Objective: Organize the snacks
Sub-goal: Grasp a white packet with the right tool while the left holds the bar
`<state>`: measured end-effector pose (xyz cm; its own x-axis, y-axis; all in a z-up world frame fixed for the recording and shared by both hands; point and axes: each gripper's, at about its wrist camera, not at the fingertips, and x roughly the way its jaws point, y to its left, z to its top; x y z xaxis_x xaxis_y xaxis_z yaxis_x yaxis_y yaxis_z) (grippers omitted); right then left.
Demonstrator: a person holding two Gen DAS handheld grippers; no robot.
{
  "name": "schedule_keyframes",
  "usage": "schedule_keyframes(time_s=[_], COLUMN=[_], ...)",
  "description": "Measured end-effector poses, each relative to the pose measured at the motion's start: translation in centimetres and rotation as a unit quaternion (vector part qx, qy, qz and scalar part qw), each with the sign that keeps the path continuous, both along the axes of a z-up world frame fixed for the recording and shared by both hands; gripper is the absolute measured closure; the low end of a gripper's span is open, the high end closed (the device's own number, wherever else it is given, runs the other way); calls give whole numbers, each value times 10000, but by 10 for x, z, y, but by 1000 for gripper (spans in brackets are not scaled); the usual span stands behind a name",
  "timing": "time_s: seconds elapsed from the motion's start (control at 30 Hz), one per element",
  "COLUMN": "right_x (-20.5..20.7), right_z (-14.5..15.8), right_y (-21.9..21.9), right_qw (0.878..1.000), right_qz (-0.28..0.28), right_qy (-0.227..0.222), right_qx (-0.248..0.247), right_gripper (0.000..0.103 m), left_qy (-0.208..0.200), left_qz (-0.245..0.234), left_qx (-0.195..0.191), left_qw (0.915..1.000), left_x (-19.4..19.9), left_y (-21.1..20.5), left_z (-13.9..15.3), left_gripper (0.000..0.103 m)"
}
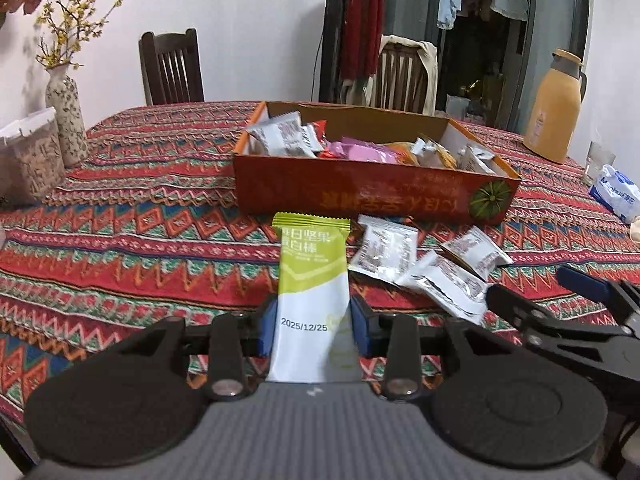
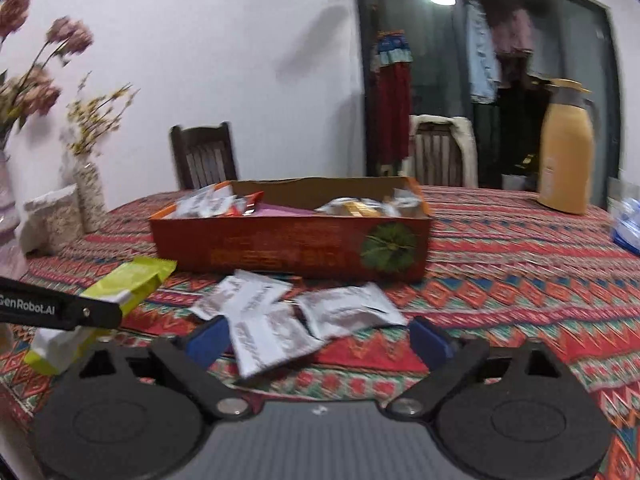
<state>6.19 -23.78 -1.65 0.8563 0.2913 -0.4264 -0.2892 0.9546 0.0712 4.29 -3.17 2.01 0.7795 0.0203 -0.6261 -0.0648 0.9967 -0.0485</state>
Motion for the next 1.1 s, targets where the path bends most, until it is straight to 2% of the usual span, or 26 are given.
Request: schedule_keyframes(time_s=[0.17,0.33,0.83,1.1], right_x=[21,40,62,60], right_z=[4,3,-15,-17], right_y=[23,41,54,57], right_qw=[9992,9977,9928,9910], right_qz=[325,483,578,679], right_qy=[211,437,919,982], right_qx=[-95,-207,-512,-603], right_gripper=[30,37,38,37], left_qy=[-60,-65,28,53], left_qz=[47,98,95,100], left_qx=[-4,-73,-282,-355], left_qw=[10000,9999,9996,9993], left_x=[-1,1,6,5], left_y=[14,26,43,46], left_z=[2,0,-12,-15], left_gripper=[65,65,65,65])
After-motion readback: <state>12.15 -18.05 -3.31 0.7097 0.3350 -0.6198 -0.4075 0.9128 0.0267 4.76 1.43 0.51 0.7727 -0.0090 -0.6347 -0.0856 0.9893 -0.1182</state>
